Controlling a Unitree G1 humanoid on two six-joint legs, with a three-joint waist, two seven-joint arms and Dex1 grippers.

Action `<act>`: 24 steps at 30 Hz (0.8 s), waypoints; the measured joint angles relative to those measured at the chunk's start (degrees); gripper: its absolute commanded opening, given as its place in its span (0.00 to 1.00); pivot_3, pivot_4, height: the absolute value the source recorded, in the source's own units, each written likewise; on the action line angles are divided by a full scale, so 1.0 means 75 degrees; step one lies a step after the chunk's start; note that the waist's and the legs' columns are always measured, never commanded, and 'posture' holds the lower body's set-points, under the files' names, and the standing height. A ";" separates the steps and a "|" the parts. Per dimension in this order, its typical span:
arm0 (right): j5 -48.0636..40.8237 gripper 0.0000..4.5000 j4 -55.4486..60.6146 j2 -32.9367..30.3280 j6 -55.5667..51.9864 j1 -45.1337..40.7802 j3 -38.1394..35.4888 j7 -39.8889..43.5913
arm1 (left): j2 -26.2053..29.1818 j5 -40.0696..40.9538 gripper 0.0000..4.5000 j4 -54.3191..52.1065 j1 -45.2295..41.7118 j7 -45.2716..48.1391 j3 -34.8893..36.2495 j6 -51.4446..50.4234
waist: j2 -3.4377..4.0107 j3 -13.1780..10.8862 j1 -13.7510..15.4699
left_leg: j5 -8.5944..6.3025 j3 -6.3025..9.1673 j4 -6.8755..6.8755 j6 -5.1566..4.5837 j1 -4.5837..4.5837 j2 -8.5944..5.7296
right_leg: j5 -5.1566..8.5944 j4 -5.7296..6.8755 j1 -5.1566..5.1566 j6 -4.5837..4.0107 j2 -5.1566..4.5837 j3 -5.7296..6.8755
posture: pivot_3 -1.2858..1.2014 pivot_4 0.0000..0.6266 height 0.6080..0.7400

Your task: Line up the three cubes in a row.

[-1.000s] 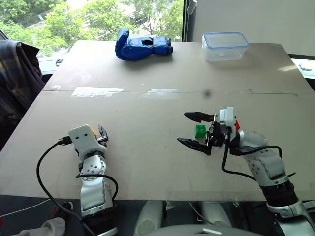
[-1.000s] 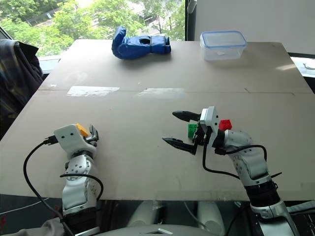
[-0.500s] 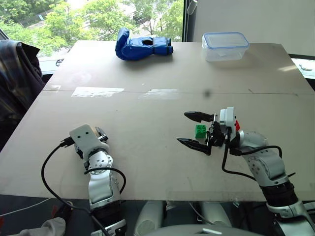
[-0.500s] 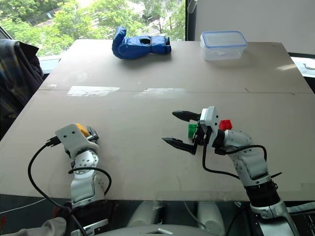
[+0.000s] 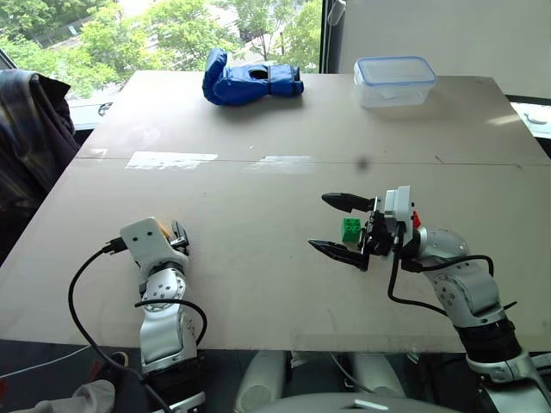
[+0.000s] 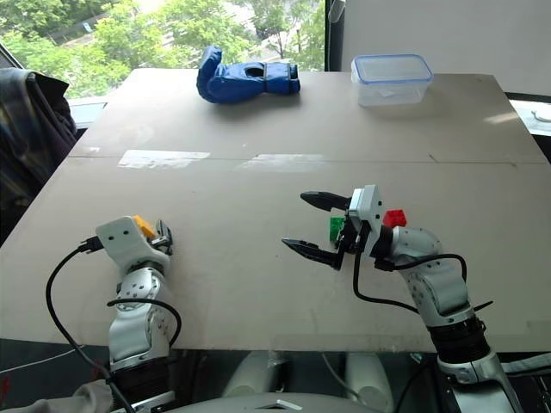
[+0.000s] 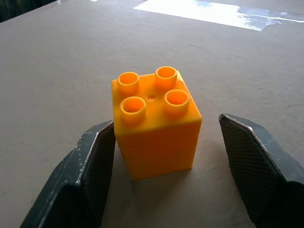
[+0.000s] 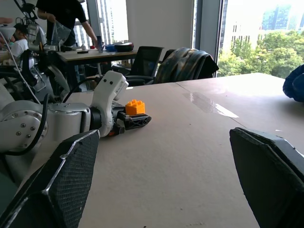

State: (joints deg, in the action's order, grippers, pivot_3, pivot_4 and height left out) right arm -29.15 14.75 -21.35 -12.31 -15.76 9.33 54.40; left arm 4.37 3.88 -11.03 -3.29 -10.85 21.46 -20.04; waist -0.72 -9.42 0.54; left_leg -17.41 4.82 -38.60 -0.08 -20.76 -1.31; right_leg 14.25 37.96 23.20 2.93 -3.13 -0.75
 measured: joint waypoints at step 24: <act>0.0030 1.00 -0.0280 -0.0893 0.0349 0.0899 -0.1202 -0.0025 | 0.2984 0.1620 0.29 0.3353 -0.2553 0.9661 -0.3328 0.2102 | 0.0012 -0.0007 -0.0104 | 0.0003 -0.0001 0.0020 0.0005 -0.0008 -0.0019 | 0.0001 -0.0014 0.0003 -0.0003 0.0004 0.0010 | 0.52 0.24 1.00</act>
State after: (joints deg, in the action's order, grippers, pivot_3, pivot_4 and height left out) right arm -28.93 12.64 -28.05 -9.70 -9.02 0.32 54.22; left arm 26.76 16.03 14.12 -22.44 61.60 -3.50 -4.27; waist -0.63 -9.48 -0.24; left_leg -17.38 4.81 -38.45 -0.05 -20.82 -1.45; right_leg 14.26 37.85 23.22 2.90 -3.10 -0.67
